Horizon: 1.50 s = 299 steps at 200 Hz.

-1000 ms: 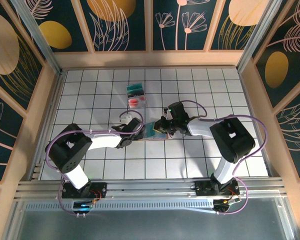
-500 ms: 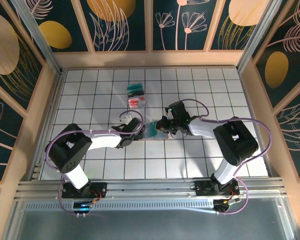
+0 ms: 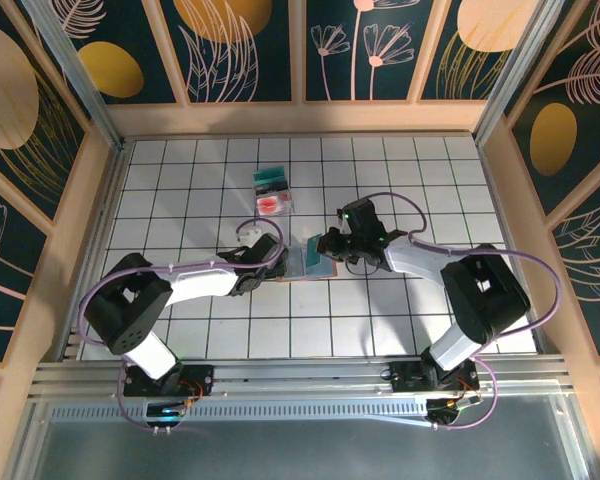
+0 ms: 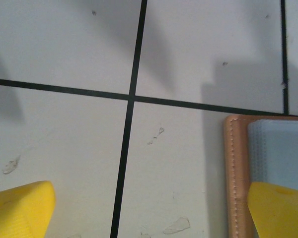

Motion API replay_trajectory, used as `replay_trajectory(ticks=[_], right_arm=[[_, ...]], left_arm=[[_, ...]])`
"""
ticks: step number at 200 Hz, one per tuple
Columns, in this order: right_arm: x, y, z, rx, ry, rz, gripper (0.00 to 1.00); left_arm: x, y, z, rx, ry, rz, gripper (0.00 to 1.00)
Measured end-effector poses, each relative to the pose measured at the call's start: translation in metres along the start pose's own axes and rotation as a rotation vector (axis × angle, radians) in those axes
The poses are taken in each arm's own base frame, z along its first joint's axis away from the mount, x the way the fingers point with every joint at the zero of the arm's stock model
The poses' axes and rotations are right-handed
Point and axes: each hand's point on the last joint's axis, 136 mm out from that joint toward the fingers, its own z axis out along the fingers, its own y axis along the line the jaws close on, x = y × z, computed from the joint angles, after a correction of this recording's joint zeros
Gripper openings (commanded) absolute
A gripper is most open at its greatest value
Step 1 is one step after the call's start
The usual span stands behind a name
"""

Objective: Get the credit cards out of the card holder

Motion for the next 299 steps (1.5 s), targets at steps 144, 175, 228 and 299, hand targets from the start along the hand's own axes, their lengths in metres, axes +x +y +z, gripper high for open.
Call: replay_trajectory(ticks=[144, 175, 228, 299], right_arm=[[-0.037, 0.071, -0.069, -0.245, -0.249, -0.201, 0.01], [-0.042, 0.093, -0.083, -0.329, -0.289, -0.256, 0.01], [-0.042, 0.116, -0.097, -0.441, -0.314, -0.317, 0.01], [-0.037, 0.138, -0.112, -0.552, -0.311, -0.355, 0.01]], left_arm=[[-0.099, 0.012, -0.102, 0.322, -0.372, -0.179, 0.99], [-0.110, -0.012, -0.122, 0.474, -0.394, -0.141, 0.99], [-0.114, -0.064, -0.153, 0.754, -0.361, -0.054, 0.99], [-0.126, -0.091, -0.182, 0.999, -0.365, -0.050, 0.80]])
